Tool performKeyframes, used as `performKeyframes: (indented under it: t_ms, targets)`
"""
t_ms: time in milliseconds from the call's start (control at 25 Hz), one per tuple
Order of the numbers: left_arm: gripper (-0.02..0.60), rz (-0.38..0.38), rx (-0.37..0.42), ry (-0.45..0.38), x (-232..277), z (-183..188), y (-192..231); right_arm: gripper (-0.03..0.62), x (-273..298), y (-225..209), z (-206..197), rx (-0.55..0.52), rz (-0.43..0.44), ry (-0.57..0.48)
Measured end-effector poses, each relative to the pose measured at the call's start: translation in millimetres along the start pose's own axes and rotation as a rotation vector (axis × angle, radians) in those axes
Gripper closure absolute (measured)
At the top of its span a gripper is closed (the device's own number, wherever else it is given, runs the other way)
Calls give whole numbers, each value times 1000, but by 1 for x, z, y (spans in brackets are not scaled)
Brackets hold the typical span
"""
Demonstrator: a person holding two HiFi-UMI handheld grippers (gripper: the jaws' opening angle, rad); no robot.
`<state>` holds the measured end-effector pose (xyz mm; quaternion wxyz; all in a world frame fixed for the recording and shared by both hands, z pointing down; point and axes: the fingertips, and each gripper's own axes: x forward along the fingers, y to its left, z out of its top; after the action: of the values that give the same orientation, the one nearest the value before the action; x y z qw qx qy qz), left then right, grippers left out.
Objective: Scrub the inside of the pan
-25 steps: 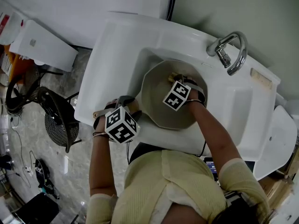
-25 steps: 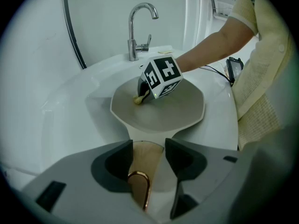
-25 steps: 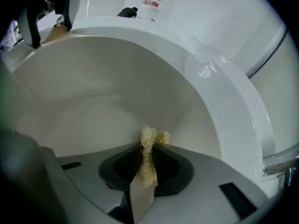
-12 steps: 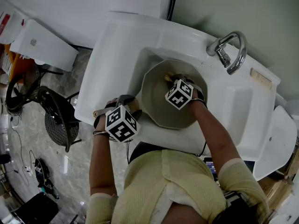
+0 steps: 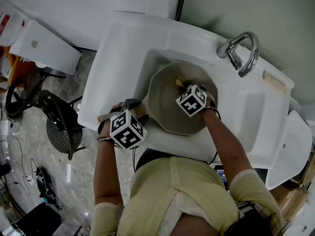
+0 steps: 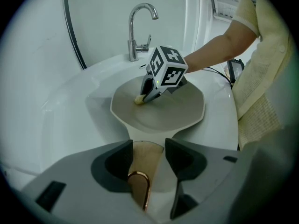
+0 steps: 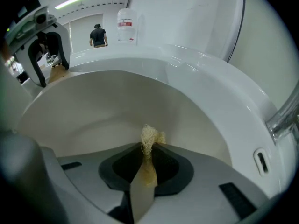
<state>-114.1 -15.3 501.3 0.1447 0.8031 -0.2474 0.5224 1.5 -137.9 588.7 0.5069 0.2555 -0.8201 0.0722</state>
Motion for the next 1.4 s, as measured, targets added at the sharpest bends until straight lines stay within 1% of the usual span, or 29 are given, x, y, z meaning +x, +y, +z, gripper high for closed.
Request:
performKeyframes:
  t_ms: [200, 360, 480, 840, 1000, 1200, 1400]
  targets:
    - [319, 2, 0, -1, 0, 0, 0, 516, 2, 8, -6, 8, 18, 29]
    - [319, 4, 1, -3, 0, 0, 0, 516, 2, 17, -3, 33, 59, 16]
    - [319, 4, 1, -2, 0, 0, 0, 516, 0, 25, -1, 33, 91, 3]
    - [319, 4, 2, -3, 0, 0, -1, 516, -6, 55, 3, -32, 207, -17]
    - [319, 5, 2, -3, 0, 0, 0, 516, -10, 66, 2, -70, 256, -2]
    - [319, 5, 3, -3, 0, 0, 0, 516, -13, 76, -1, -106, 291, 20]
    - [319, 6, 2, -3, 0, 0, 0, 516, -17, 85, -6, -143, 344, 47]
